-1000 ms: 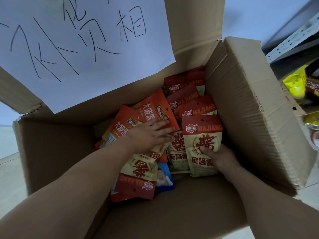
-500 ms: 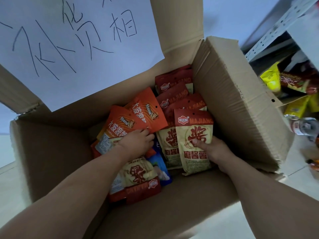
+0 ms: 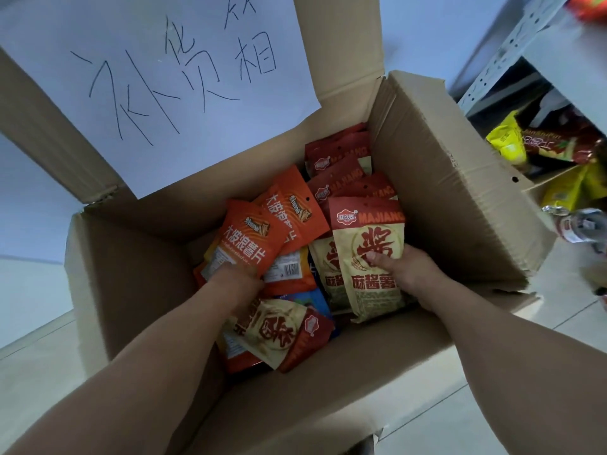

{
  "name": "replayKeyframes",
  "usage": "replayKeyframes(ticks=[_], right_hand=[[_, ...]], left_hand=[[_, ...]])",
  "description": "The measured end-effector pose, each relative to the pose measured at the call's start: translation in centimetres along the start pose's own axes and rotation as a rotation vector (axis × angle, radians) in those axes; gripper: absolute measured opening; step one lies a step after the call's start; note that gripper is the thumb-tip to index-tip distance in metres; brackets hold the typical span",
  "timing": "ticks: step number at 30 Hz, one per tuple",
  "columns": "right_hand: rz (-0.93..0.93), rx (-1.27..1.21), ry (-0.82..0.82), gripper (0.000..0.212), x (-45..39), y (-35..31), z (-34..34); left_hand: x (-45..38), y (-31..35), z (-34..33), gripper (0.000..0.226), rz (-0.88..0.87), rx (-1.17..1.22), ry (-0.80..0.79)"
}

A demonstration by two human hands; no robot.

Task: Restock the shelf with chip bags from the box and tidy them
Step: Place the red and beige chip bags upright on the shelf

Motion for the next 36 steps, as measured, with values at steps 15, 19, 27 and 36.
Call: replayKeyframes(ticks=[15, 19, 27, 36], right_hand=[[0.074, -0.173, 0.019, 0.034, 6.3, -5.4, 3.0], [0.119, -0.289, 0.094, 0.023, 12.4, -10.2, 7.6], [0.162, -0.432, 0.381, 0.024, 26.5, -14.1, 21.7], [0.144, -0.563, 0.685, 0.023, 46.2, -7.9, 32.4]], left_hand=[[7.8, 1.4, 4.5, 0.051, 0.058, 0.388, 0.031], [15.4, 0.5, 10.0, 0.051, 0.157, 0.729, 0.130], [29.1, 6.3, 19.9, 0.039, -0.003, 1.454, 0.310], [41.7, 19.9, 26.6, 0.037, -0.444, 1.277, 0.395]])
Point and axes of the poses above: each hand's wrist, its own x-axis away from the middle knuckle, its own z-axis out of the back of the hand, y = z × x, the point moved 7 cm from there along -x, towards the middle knuckle, and after that the axes turned 13 degrees about y, right-handed, at the moved point
